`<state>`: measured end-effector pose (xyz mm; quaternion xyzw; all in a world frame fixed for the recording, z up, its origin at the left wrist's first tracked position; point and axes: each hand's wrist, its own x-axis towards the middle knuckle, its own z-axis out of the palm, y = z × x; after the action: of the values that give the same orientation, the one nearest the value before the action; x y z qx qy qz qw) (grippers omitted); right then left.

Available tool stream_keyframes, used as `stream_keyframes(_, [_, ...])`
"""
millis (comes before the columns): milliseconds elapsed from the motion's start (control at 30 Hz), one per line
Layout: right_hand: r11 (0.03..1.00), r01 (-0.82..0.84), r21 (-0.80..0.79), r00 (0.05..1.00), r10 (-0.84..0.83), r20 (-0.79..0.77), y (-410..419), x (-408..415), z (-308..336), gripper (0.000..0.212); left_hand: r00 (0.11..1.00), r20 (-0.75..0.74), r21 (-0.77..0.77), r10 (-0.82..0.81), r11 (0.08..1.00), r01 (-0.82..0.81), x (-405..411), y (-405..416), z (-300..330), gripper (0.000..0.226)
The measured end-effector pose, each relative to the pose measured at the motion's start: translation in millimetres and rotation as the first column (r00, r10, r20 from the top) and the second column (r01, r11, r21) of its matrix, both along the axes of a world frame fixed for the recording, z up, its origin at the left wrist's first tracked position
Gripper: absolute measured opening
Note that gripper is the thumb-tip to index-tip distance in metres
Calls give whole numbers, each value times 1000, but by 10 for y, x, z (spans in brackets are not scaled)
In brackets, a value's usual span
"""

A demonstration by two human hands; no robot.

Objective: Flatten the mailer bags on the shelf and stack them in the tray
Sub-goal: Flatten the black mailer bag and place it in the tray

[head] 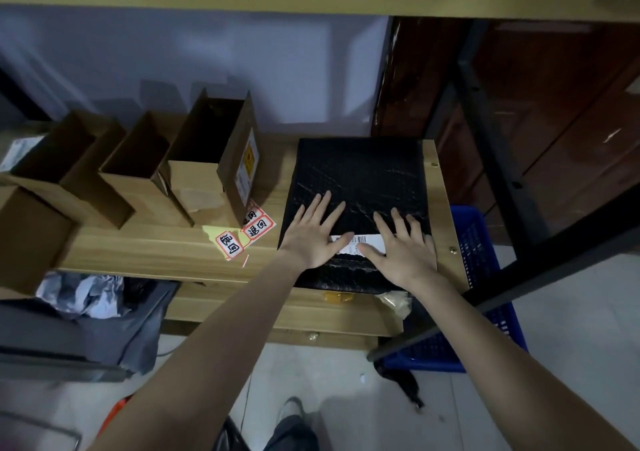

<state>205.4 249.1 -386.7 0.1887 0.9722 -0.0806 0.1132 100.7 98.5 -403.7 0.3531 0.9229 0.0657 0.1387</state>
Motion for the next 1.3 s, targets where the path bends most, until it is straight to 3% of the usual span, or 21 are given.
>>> stream_keyframes(200, [997,-1,-81,999,-3,-52,12,-25,114,75,1000,7,6,13,1000,-13,3,18,129,70])
stream_keyframes(367, [993,-63,-103,991,50,-126,10,29,331,76,998,-58,101,-39,994,45,135,-107,255,71])
stream_keyframes(767, [971,-238,15,925,231,-303,-208,590,1191,73,954,-297,157,-40,983,90,678,-616,1110,71])
stream_keyframes(1033, [928,-360,93,830,364,-423,-502,1103,2074,69,883,-468,233,43,969,76,1166,-1098,1937,71])
stream_keyframes(1300, [883,-433,180,639,442,-629,-786,1332,2855,60,807,-577,321,126,943,83,1477,-1436,2698,71])
